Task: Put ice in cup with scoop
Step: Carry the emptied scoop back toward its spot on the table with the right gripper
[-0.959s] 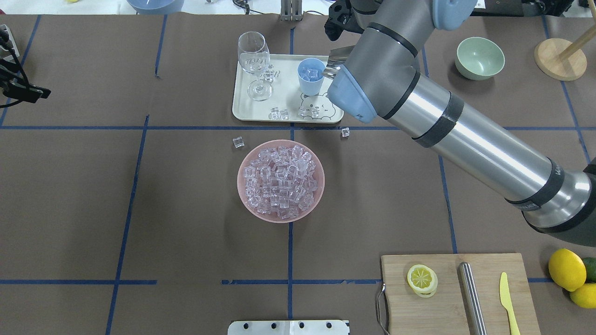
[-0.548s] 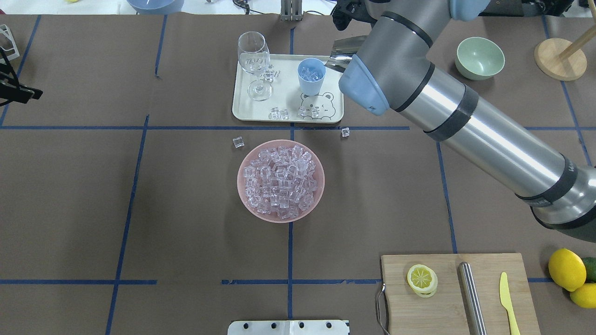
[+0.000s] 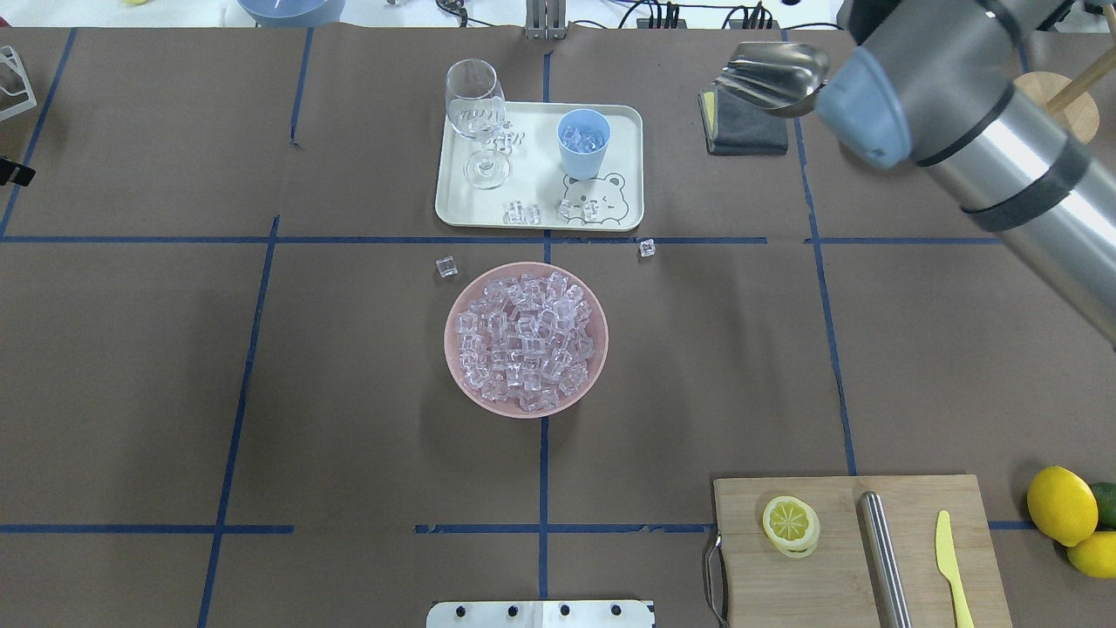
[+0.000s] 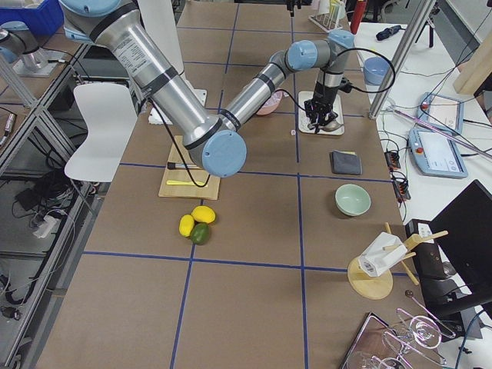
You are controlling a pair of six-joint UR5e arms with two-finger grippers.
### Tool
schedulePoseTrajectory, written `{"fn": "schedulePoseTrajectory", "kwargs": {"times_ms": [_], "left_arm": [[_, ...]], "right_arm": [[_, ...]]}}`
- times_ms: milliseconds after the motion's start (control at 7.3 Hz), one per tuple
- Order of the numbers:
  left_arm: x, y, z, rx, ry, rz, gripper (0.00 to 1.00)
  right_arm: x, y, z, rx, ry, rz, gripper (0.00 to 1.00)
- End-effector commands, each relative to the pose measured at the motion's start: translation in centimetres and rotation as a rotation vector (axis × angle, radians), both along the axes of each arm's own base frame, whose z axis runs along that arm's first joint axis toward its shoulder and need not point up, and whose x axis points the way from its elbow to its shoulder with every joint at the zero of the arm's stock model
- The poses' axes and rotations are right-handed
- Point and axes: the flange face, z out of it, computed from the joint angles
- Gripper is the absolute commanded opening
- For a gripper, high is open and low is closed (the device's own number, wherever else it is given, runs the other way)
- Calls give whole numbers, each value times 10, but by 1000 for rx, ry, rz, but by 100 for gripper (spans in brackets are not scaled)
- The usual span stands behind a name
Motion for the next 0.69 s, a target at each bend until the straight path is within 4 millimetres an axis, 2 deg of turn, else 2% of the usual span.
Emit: {"fn": "schedulePoseTrajectory", "kwargs": {"times_ms": [0,137,274,411,548], "left_arm": [[-20,7,14,-98,-25,-30,100],[-26,17,31,-133,-33,-35,100],[-42,25,41,-147,-35,-60,100],[-52,33,46,-141,-41,-56,100],[-54,40,55,-150,-48,-49,100]], "right_arm": [[96,11,81,-146,-54,131,0],[115,34,105,-168,-47,155,0],[153,42,123,-210,-54,233,0],[167,50,143,-294,-47,322,0],[170,74,163,-337,-55,335,0]]}}
